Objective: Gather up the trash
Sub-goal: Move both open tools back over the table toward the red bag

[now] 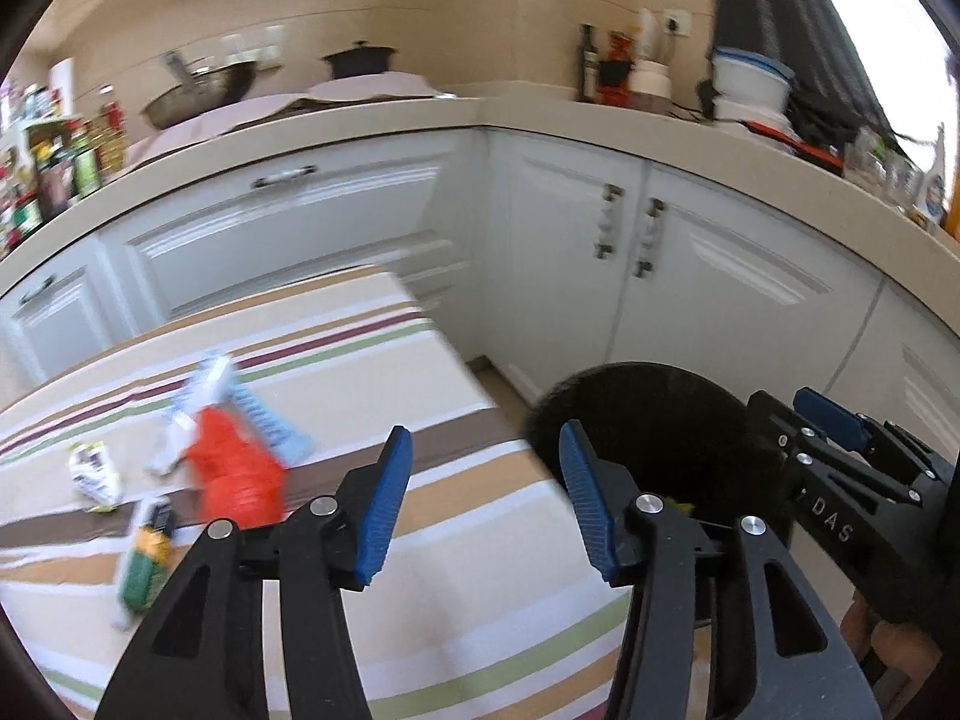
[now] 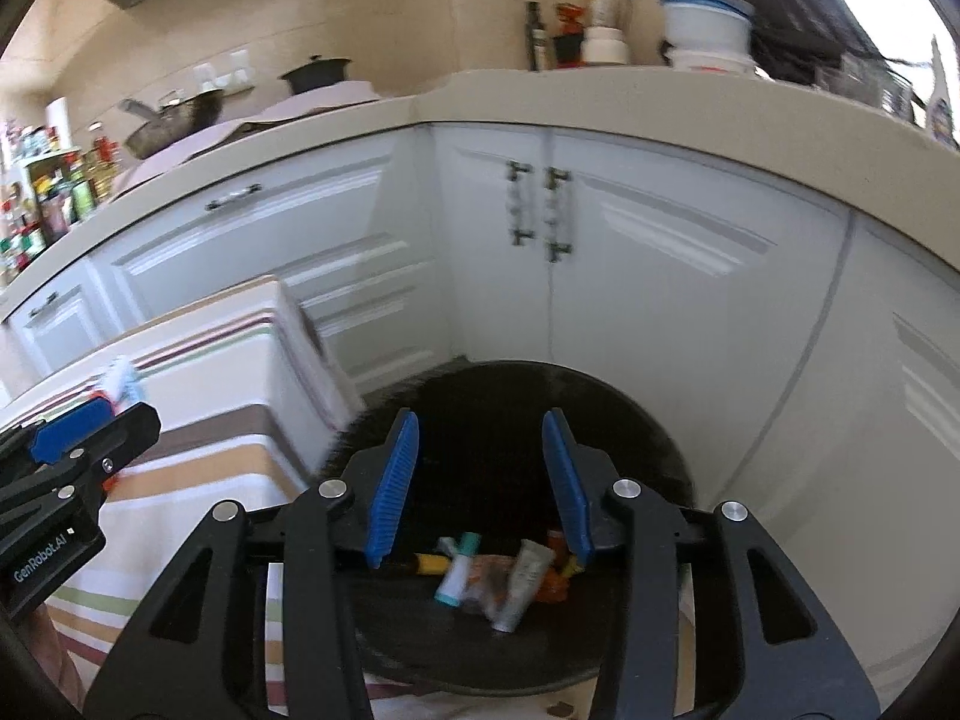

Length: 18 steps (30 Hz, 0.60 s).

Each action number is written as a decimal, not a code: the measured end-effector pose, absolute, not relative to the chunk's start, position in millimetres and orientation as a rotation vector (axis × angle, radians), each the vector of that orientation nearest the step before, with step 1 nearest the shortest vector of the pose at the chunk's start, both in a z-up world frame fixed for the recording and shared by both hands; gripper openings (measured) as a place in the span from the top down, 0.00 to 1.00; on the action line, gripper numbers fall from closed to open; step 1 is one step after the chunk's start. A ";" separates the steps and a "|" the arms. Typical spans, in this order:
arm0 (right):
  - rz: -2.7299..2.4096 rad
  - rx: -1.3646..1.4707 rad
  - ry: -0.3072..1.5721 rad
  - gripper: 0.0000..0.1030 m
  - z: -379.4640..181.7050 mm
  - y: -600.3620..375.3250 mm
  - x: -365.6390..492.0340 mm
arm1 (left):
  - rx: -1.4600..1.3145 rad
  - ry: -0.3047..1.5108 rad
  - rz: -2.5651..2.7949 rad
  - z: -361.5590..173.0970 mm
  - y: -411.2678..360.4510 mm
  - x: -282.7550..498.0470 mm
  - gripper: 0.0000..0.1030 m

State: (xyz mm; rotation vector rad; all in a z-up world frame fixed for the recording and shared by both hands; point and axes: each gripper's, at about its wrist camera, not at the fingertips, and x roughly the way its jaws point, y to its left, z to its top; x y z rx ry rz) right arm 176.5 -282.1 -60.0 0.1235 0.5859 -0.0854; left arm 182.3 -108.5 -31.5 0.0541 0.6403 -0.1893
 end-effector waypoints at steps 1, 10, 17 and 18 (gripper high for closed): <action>-0.073 0.119 0.584 0.59 -58.3 -276.3 176.7 | 0.051 0.639 -0.173 -30.4 -100.6 181.0 0.51; 0.076 0.069 0.575 0.57 -44.8 -204.1 180.4 | -0.013 0.608 0.006 -18.4 -14.7 160.1 0.47; 0.169 0.025 0.573 0.51 -40.5 -153.1 182.7 | -0.065 0.605 0.134 -17.5 45.2 145.7 0.42; 0.183 0.019 0.575 0.51 -40.3 -145.7 183.5 | -0.067 0.606 0.146 -18.0 49.6 144.5 0.41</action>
